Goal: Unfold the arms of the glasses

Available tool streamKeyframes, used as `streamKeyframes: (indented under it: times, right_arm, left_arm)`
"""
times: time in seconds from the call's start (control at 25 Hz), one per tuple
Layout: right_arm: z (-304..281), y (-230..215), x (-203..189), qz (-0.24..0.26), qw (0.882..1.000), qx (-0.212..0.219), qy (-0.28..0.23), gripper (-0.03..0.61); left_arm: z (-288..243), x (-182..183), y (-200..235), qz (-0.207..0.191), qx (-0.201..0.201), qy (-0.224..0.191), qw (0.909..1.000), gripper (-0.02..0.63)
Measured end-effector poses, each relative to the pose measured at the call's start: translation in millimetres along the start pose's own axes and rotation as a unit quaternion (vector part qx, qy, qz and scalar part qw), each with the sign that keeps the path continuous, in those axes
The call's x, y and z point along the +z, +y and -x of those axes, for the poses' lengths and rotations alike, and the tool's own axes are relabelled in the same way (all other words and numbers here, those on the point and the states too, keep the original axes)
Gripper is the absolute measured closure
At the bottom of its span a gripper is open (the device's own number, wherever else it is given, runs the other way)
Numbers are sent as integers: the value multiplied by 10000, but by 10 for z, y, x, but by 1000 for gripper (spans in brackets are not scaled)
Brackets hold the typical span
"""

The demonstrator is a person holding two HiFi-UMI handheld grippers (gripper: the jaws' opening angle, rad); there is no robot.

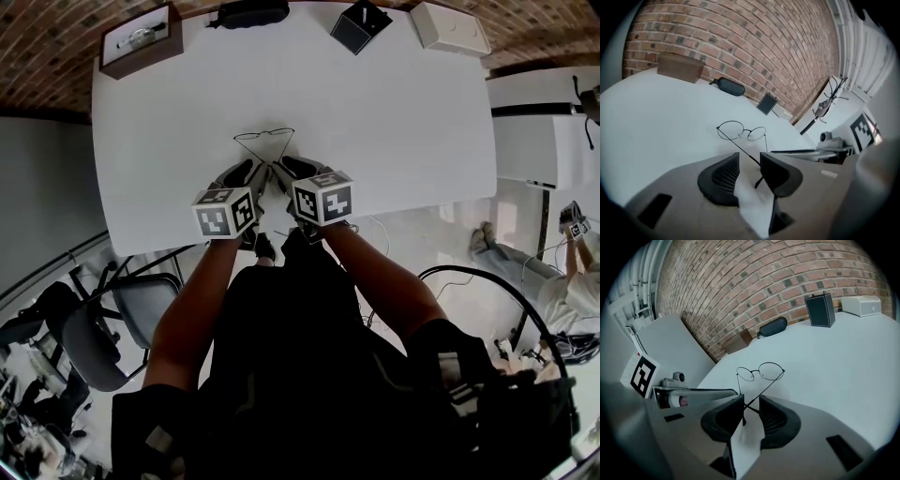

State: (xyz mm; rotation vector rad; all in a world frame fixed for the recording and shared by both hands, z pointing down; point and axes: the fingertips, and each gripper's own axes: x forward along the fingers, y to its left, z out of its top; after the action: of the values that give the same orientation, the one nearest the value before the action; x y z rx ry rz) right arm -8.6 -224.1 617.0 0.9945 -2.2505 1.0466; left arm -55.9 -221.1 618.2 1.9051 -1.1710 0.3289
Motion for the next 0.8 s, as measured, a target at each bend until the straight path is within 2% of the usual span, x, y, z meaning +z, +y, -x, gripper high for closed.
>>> streamKeyframes:
  times: [0.12,0.2,0.52,0.6,0.8]
  right_arm:
    - [-9,2,3,13,10000,24,16,494]
    - [-4,4,-2,17,10000,24,25,494]
    - [-13,3,1,85,9999,45,74,494]
    - [-4,-9,5,73,9999,77,91,494]
    - [15,-52,1,82,9999,71,118,494]
  left_arm:
    - [27,109,61,511,18,-276,9983,475]
    - [0,128,95,655,92,-324,9973,474]
    - [-109,166,95,493,417,-146,9978,476]
    - [-50,225,55,335,419,-113,9985,476]
    - [-39,96,173,101,284,75,9995,483]
